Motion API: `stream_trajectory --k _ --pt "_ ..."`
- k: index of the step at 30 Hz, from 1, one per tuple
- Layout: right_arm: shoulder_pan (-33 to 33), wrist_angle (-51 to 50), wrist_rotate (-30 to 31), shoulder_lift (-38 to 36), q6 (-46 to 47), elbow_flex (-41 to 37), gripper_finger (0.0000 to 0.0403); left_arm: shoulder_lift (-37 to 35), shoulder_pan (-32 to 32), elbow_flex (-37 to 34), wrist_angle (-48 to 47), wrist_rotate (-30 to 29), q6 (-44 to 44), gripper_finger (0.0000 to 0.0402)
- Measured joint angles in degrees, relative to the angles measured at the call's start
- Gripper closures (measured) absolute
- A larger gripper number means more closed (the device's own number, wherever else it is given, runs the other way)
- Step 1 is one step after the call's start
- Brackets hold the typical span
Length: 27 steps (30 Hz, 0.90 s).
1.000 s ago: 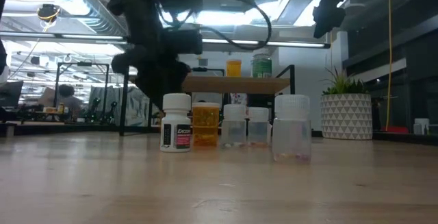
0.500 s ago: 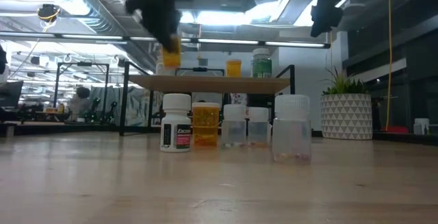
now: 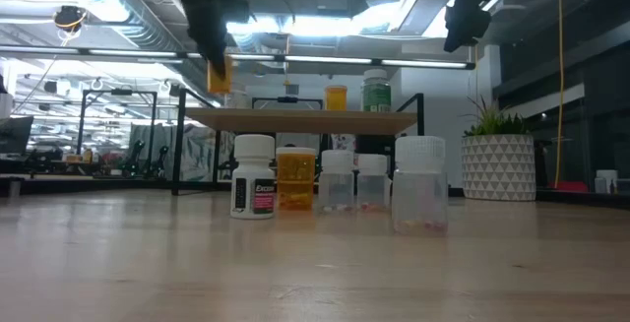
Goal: Pick and place medicine bottles onto shelf by color
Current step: Put the left orange medicine bottle on the shelf
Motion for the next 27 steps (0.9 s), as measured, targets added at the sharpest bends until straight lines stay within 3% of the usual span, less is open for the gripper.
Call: stream_trajectory --k 4,21,27 --pt "0.0 0.0 0.0 0.0 0.0 0.0 0.0128 -0.1 1.9 -0.6 0.3 2.7 1.2 0.0218" --pt "0.0 0.0 -0.1 0.0 0.1 0.0 0.0128 2.4 1.7 -4.3 4.7 1.8 4.0 0.0217" --pt "0.0 0.0 -0.1 0.0 0.1 0.0 0.0128 2.4 1.7 -4.3 4.7 1.2 2.0 0.0194"
